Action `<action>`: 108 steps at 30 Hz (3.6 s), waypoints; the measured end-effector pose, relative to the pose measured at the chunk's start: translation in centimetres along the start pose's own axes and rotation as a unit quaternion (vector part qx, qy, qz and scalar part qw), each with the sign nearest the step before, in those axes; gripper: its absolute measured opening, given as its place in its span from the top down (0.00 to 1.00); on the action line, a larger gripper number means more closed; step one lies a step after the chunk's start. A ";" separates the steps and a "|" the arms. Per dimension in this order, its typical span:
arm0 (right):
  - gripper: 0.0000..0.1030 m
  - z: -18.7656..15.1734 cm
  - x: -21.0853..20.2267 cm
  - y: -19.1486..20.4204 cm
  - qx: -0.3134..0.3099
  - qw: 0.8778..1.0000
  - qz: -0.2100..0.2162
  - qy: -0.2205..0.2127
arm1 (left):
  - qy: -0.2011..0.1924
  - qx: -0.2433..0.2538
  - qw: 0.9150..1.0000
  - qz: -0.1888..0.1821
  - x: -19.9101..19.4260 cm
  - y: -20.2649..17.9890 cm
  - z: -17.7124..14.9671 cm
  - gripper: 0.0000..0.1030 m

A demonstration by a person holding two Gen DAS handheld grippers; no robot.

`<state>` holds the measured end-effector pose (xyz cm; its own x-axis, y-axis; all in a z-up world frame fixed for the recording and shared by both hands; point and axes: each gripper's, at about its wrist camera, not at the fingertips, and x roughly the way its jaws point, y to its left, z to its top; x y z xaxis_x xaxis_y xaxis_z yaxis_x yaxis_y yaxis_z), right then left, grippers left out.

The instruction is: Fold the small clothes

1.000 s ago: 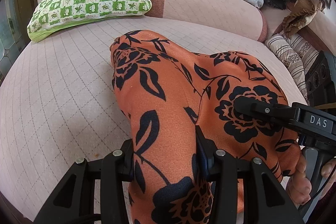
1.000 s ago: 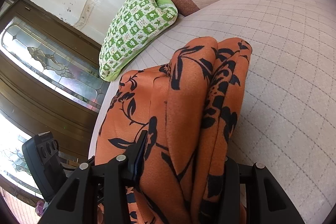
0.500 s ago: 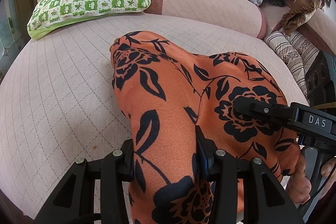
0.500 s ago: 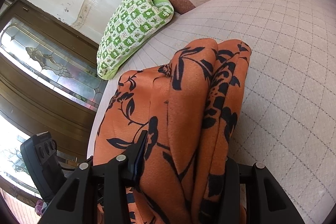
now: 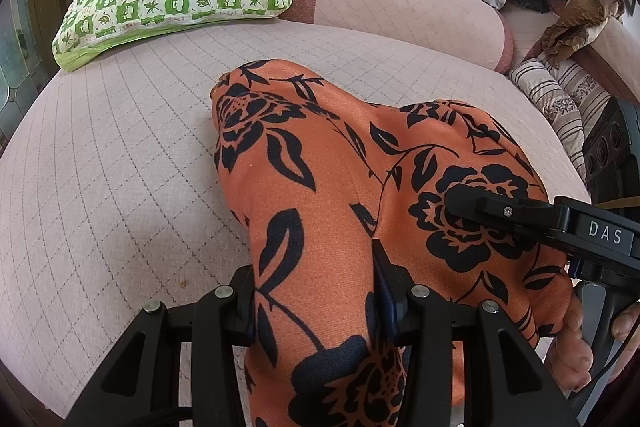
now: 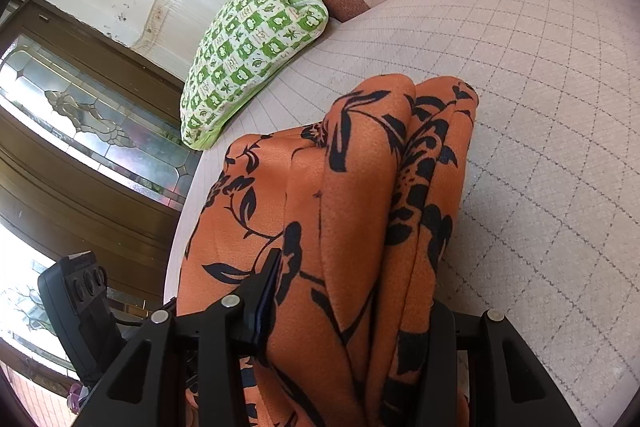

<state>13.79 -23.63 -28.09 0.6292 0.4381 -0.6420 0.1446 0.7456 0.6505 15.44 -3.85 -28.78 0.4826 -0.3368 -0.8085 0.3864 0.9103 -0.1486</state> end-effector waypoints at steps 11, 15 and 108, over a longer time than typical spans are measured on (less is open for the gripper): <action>0.55 -0.1 -0.1 -0.2 0.007 1.000 -0.001 0.000 | 0.003 -0.002 1.000 0.002 0.0 -0.1 0.3 0.55; 0.55 -0.2 0.0 -0.2 0.011 1.000 -0.004 0.000 | 0.006 -0.003 1.000 0.005 0.2 -0.1 0.5 0.55; 0.44 -8.9 -20.3 13.9 -0.192 0.943 -0.114 -0.247 | -0.248 -0.035 0.936 0.248 -28.0 -5.6 0.8 0.06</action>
<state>-3.81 -17.69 -9.58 0.9083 0.0280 -0.4174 0.0912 0.9605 0.2629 0.39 0.27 -4.89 0.9007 0.0768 -0.4275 -0.0259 0.9920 0.1236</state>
